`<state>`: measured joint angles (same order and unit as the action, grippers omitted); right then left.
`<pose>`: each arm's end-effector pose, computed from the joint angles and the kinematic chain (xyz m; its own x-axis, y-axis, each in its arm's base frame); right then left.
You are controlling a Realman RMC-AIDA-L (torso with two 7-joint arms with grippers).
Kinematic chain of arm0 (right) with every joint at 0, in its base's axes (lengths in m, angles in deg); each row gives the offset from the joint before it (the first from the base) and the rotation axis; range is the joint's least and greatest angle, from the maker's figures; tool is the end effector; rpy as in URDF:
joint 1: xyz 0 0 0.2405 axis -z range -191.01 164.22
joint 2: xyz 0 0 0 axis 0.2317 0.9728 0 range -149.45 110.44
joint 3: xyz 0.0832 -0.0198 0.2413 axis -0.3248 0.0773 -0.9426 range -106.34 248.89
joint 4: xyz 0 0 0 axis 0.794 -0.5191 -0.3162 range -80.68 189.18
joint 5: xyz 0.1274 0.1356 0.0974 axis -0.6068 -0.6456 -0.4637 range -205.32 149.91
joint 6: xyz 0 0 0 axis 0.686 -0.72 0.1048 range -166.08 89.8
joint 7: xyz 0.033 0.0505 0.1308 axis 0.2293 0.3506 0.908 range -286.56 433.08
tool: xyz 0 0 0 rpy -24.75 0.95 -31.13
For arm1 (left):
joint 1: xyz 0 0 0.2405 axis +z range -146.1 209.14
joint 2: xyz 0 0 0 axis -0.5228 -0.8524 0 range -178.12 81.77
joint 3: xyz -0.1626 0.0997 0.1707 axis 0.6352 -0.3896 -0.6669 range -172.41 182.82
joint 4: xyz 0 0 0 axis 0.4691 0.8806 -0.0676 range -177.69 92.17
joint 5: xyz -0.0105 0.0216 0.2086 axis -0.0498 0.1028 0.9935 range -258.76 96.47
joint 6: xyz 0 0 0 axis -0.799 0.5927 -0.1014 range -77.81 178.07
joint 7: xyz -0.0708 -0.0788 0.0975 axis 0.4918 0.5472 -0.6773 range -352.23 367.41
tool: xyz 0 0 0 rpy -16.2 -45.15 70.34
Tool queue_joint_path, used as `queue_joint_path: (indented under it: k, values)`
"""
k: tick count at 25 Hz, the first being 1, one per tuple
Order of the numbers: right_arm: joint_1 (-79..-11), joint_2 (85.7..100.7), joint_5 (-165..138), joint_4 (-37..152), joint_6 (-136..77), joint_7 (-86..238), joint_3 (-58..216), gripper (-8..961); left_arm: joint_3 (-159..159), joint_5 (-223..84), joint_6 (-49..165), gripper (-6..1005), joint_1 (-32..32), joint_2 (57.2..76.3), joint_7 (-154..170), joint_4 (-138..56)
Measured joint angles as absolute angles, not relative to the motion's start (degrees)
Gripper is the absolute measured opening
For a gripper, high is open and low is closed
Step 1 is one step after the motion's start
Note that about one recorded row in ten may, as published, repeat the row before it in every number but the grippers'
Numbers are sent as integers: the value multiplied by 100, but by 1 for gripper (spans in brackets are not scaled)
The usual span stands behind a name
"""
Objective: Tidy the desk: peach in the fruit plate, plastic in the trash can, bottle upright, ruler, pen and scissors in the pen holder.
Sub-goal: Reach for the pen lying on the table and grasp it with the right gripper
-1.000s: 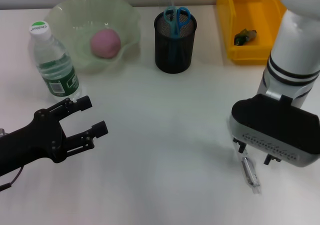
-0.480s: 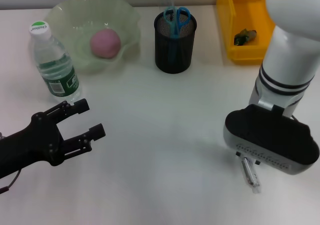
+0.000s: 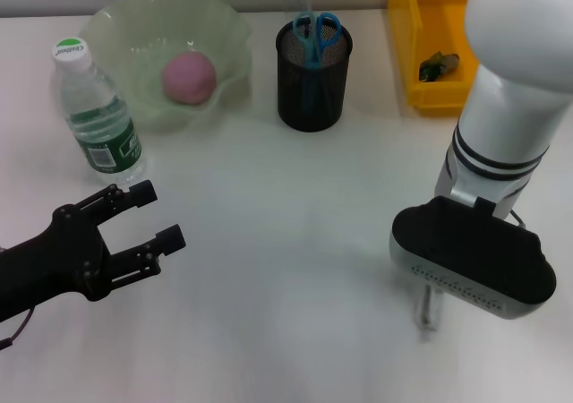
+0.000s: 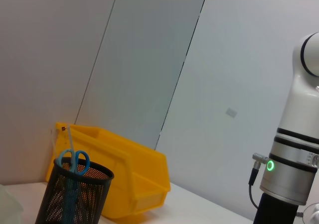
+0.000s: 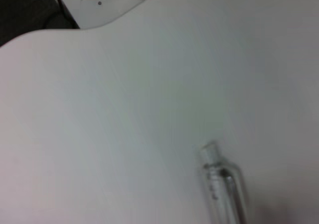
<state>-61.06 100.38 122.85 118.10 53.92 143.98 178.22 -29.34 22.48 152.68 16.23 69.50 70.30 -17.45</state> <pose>0.1569 0.3243 -0.0793 0.3496 0.8605 0.3705 0.5876 -0.5094 0.6287 -0.3146 0.2299 0.0053 0.5887 0.2941 0.7530 0.5452 -0.8322 -0.1012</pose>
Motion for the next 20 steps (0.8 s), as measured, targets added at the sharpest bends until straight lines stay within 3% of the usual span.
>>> queue_joint_path:
  k: [3, 15, 20]
  values:
    - [-6079, 10038, 12285, 11882, 5412, 14414, 17765, 283, -2934, 2248, 15276, 829, 1627, 6948, 7042, -1745]
    - [-6256, 10015, 12116, 12011, 5813, 14910, 17099, -1, -2924, 2225, 15299, 830, 1577, 6928, 7057, -1745]
    - [-6247, 10020, 12171, 12046, 5957, 15015, 17106, 42, -2924, 2191, 15324, 830, 1572, 6925, 7061, -1745]
